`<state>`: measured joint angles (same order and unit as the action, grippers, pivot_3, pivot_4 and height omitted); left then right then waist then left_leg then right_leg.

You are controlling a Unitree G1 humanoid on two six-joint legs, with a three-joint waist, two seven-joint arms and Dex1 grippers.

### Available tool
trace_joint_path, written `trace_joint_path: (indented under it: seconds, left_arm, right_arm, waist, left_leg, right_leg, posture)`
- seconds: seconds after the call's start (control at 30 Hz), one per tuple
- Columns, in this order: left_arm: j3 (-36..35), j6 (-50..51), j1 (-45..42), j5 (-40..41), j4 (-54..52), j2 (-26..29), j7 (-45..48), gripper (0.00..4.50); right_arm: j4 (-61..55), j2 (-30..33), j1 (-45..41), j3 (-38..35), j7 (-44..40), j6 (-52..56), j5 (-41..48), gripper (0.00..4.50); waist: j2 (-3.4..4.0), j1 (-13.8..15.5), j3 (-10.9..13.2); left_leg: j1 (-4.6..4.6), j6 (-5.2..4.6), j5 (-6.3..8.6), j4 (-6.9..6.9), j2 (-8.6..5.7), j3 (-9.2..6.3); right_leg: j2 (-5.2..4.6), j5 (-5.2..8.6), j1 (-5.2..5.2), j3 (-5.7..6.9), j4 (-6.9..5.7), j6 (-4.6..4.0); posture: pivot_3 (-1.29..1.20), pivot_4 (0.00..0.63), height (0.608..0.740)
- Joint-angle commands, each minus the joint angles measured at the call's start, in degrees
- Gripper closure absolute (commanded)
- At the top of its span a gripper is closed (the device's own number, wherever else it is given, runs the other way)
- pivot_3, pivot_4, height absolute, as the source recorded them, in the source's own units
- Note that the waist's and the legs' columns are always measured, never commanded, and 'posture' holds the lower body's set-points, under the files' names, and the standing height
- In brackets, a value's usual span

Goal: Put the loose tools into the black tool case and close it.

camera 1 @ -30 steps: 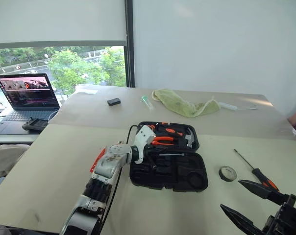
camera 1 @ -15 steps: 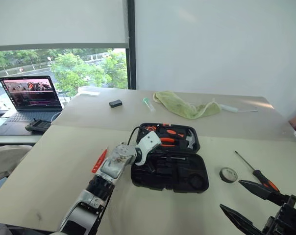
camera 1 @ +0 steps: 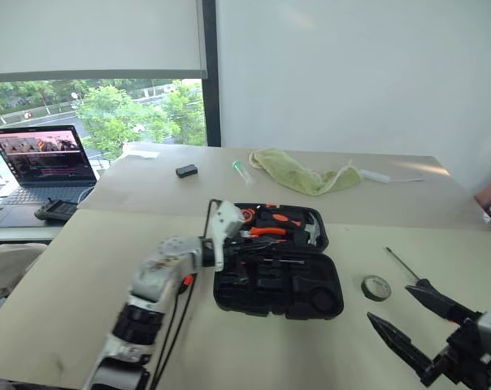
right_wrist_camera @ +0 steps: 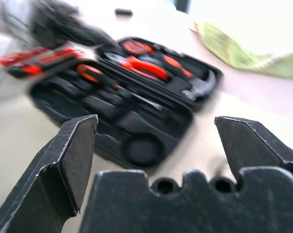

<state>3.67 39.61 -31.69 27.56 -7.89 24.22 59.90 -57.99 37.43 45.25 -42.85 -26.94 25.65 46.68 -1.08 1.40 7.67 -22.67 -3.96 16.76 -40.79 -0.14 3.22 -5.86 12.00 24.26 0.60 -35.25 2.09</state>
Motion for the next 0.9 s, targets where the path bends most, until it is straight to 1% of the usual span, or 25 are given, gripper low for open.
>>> trace_joint_path:
  seconds: [0.03, 0.07, 0.17, 0.2, 0.27, 0.3, 0.33, 0.37, 0.4, 0.47, 0.5, 0.53, 0.63, 0.73, 0.9]
  left_arm:
    - [-4.3, 3.2, -0.5, 5.8, -4.0, 5.8, 4.1, 3.34]
    - [-4.7, 3.7, -0.4, 6.5, -4.8, 7.0, 4.4, 2.96]
    - [-6.1, 7.3, 0.2, 11.1, -8.7, 12.2, 7.5, 1.88]
    - [-6.3, 8.2, 0.4, 12.4, -9.8, 13.5, 8.3, 1.70]
    - [-5.7, 9.0, 1.5, 14.1, -12.5, 17.2, 11.3, 0.84]
    - [-5.6, 9.5, 1.7, 15.2, -13.6, 18.4, 12.1, 0.65]
    - [-5.6, 10.3, 1.7, 16.5, -14.5, 19.4, 12.7, 0.11]
    - [-5.5, 11.0, 1.6, 17.6, -15.3, 19.7, 12.4, 0.04]
    - [-5.3, 10.8, 1.3, 18.0, -15.8, 20.0, 12.5, 0.04]
    - [-4.7, 11.3, 0.6, 19.0, -16.8, 18.6, 10.3, 0.04]
    - [-4.4, 11.4, 0.3, 19.4, -17.3, 18.0, 9.3, 0.04]
    - [-4.2, 11.5, 0.2, 19.9, -17.4, 17.0, 8.3, 0.04]
    - [-2.9, 10.5, 0.5, 19.4, -18.2, 15.6, 7.0, 0.04]
    - [-1.0, 10.5, 0.3, 19.0, -19.5, 14.0, 4.3, 0.04]
    - [1.0, 10.2, -0.5, 19.5, -20.1, 11.3, 1.9, 0.04]
  right_arm:
    - [-0.7, 5.8, -1.9, -4.6, 3.7, 6.2, 8.0, 0.00]
    - [0.0, 7.4, -2.6, -5.0, 4.3, 7.7, 9.5, 0.00]
    - [3.7, 13.8, -6.4, -5.3, 8.0, 14.6, 5.3, 0.00]
    - [4.8, 15.6, -7.3, -5.5, 8.3, 16.3, 4.0, 0.00]
    - [9.0, 20.0, -11.0, -6.2, 10.7, 22.9, 5.8, 0.00]
    - [11.3, 23.3, -12.9, -5.9, 10.9, 26.8, 6.1, 0.00]
    - [14.0, 27.1, -15.1, -5.3, 11.3, 31.4, 6.3, 0.00]
    - [15.8, 29.4, -16.5, -5.0, 11.1, 34.5, 6.1, 0.00]
    - [19.1, 32.5, -20.1, -3.2, 11.3, 38.0, 7.4, 0.00]
    - [24.5, 36.7, -25.1, 0.8, 9.9, 40.2, 6.5, 0.00]
    - [26.3, 37.9, -27.0, 2.4, 9.1, 41.1, 5.9, 0.00]
    - [30.0, 39.2, -30.5, 6.7, 8.9, 41.6, 4.9, 0.00]
    - [39.6, 39.2, -40.8, 16.0, 7.9, 44.4, 4.5, 0.00]
    - [46.6, 39.4, -46.1, 21.9, 3.3, 43.1, 1.4, 0.00]
    - [54.4, 38.7, -54.9, 32.5, -4.0, 40.1, -4.5, 0.00]
  waist:
    - [0.00, 0.0, 0.0]
    - [-0.02, 0.0, 0.1]
    - [-0.17, 0.2, 0.1]
    - [-0.19, 0.2, 0.1]
    - [-0.20, 0.1, 0.2]
    - [-0.22, 0.0, 0.2]
    - [-0.21, -0.1, 0.2]
    - [-0.15, -0.2, 0.2]
    - [-0.17, -0.3, 0.2]
    - [-0.18, -0.3, 0.3]
    - [-0.18, -0.3, 0.3]
    - [-0.19, -0.2, 0.3]
    - [-0.28, -0.5, 0.3]
    - [-0.28, -0.6, 0.3]
    - [-0.24, -0.8, 0.3]
  left_leg:
    - [0.00, 0.00, 0.00, -0.01, -0.01, 0.01]
    - [0.02, 0.00, 0.00, -0.02, 0.00, 0.00]
    - [0.06, -0.01, -0.01, -0.06, -0.01, 0.02]
    - [0.06, -0.01, -0.01, -0.07, -0.01, 0.01]
    - [0.02, -0.01, 0.00, -0.06, -0.02, 0.09]
    - [0.01, -0.01, 0.00, -0.06, -0.02, 0.09]
    - [0.01, -0.01, 0.00, -0.05, -0.02, 0.10]
    - [0.01, -0.01, 0.00, -0.04, -0.03, 0.12]
    - [0.03, -0.01, 0.00, -0.04, -0.03, 0.15]
    - [0.04, -0.01, -0.01, -0.01, -0.02, 0.15]
    - [0.03, 0.00, -0.02, 0.00, -0.01, 0.14]
    - [0.03, 0.00, -0.02, 0.00, -0.01, 0.13]
    - [0.01, -0.01, -0.01, -0.01, -0.03, 0.15]
    - [-0.10, -0.03, -0.01, -0.03, -0.06, 0.16]
    - [-0.14, -0.02, -0.01, -0.02, -0.04, 0.17]
  right_leg:
    - [0.04, 0.08, 0.00, 0.00, 0.02, -0.13]
    - [0.12, 0.09, -0.06, 0.00, 0.05, -0.15]
    - [0.26, 0.08, -0.16, -0.05, 0.15, -0.15]
    - [0.28, 0.08, -0.19, -0.05, 0.15, -0.14]
    - [0.30, 0.08, -0.12, -0.13, 0.17, -0.14]
    - [0.34, 0.08, -0.12, -0.13, 0.16, -0.14]
    - [0.37, 0.08, -0.11, -0.13, 0.17, -0.13]
    - [0.37, 0.07, -0.11, -0.17, 0.17, -0.12]
    - [0.36, 0.08, -0.10, -0.21, 0.17, -0.15]
    - [0.41, 0.08, -0.12, -0.22, 0.20, -0.15]
    - [0.44, 0.08, -0.12, -0.21, 0.21, -0.15]
    - [0.46, 0.08, -0.14, -0.19, 0.22, -0.16]
    - [0.48, 0.00, -0.15, -0.23, 0.26, -0.02]
    - [0.47, -0.16, -0.06, -0.25, 0.27, 0.26]
    - [0.49, -0.18, 0.01, -0.25, 0.26, 0.29]
  posture:
    - [0.00, 0.150, 0.740]
    - [0.00, 0.150, 0.740]
    - [0.00, 0.150, 0.740]
    - [0.00, 0.150, 0.740]
    - [0.00, 0.150, 0.740]
    - [0.00, 0.150, 0.740]
    - [0.00, 0.150, 0.740]
    - [0.00, 0.150, 0.740]
    - [0.00, 0.150, 0.740]
    - [0.00, 0.150, 0.740]
    - [0.00, 0.150, 0.740]
    - [0.00, 0.150, 0.740]
    - [0.00, 0.150, 0.740]
    - [0.00, 0.150, 0.740]
    - [0.00, 0.150, 0.740]
